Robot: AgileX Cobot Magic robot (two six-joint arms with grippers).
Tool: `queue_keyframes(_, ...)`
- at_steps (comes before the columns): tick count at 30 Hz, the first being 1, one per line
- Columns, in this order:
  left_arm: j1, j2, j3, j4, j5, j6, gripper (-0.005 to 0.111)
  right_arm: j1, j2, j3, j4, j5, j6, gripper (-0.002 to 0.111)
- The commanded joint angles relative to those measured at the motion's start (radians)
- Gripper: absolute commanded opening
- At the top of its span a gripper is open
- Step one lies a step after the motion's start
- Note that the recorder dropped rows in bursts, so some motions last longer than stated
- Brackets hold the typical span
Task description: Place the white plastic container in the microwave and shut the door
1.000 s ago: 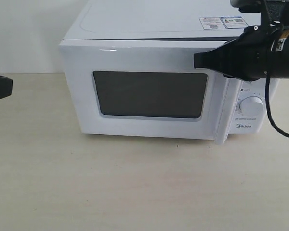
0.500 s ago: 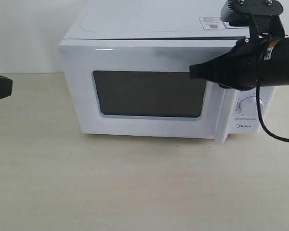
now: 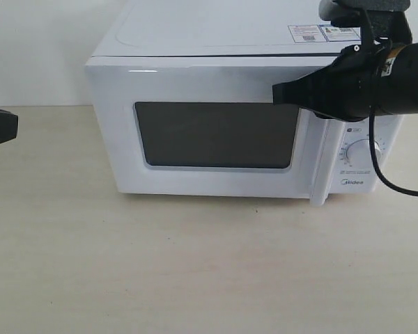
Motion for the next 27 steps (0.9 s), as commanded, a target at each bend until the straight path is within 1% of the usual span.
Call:
queue_keyframes(1, 0.002, -0.006, 0.003, -0.009, 0.007, -0.008, 0.004, -0.012, 0.005, -0.02, -0.009, -0.084, 0.004, 0.0)
queue_keyframes(7, 0.002, -0.006, 0.003, -0.009, 0.017, -0.008, 0.004, -0.023, 0.007, -0.02, -0.009, -0.114, 0.008, 0.0)
queue_keyframes(11, 0.002, -0.006, 0.003, -0.009, 0.03, -0.008, 0.004, -0.062, 0.007, -0.02, -0.009, -0.072, 0.008, 0.0)
queue_keyframes(20, 0.002, -0.006, 0.003, -0.009, 0.029, -0.008, 0.004, -0.058, -0.002, -0.02, -0.011, -0.028, 0.004, 0.0)
queue_keyframes(23, 0.002, -0.006, 0.003, -0.009, 0.029, -0.008, 0.004, -0.02, -0.045, -0.018, -0.011, 0.027, -0.02, 0.0)
queue_keyframes(27, 0.002, -0.006, 0.003, -0.009, 0.029, -0.008, 0.004, 0.068, -0.157, -0.015, -0.014, 0.095, -0.025, 0.0)
